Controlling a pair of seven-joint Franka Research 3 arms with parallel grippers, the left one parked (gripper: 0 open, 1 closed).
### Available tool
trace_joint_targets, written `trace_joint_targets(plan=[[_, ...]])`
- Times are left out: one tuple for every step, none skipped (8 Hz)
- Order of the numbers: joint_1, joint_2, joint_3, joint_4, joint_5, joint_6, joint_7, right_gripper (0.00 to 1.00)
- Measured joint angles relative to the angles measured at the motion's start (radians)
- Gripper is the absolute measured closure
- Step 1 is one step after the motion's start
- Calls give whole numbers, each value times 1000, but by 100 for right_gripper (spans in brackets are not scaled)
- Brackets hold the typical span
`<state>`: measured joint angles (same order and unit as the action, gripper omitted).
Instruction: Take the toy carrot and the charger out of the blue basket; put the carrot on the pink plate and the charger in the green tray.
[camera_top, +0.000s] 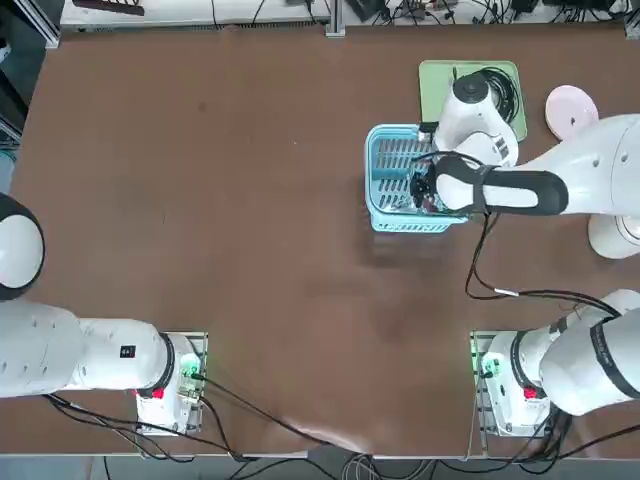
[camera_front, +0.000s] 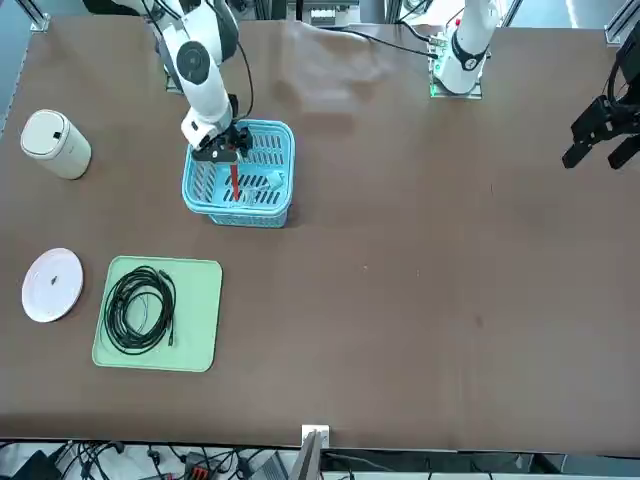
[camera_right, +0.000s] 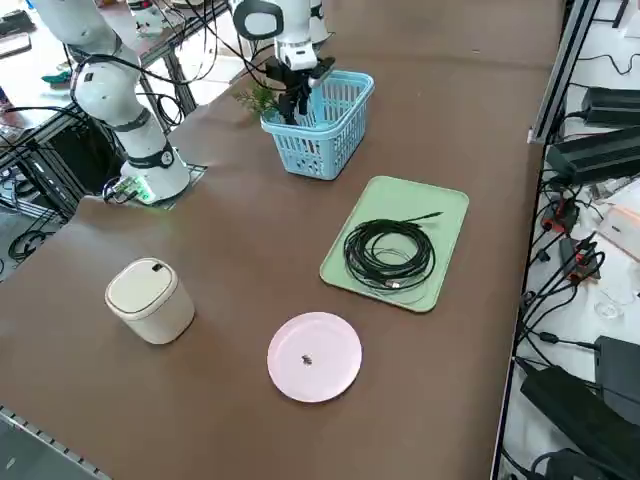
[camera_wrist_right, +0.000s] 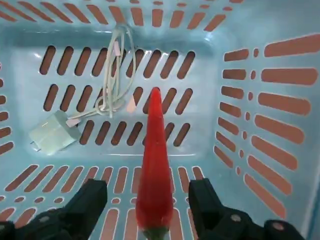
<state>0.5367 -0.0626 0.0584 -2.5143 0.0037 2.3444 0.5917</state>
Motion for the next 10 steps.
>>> trace_joint_targets(plan=[[0,4,0,-2,0,0,0,0],[0,6,0,-6,0,1,1,0],[0,7,0,-13,0,1,1,0],[0,9,0,-21,0,1,2,0],[0,11,0,-28,0,2,7,0],[0,13,0,-30,0,3,15,0],[0,13,0,-30,0,3,19,2],[0,13,0,-30,0,4,21,9],[0,13,0,-30,0,5,21,20],[0,13,0,-30,0,5,22,42]])
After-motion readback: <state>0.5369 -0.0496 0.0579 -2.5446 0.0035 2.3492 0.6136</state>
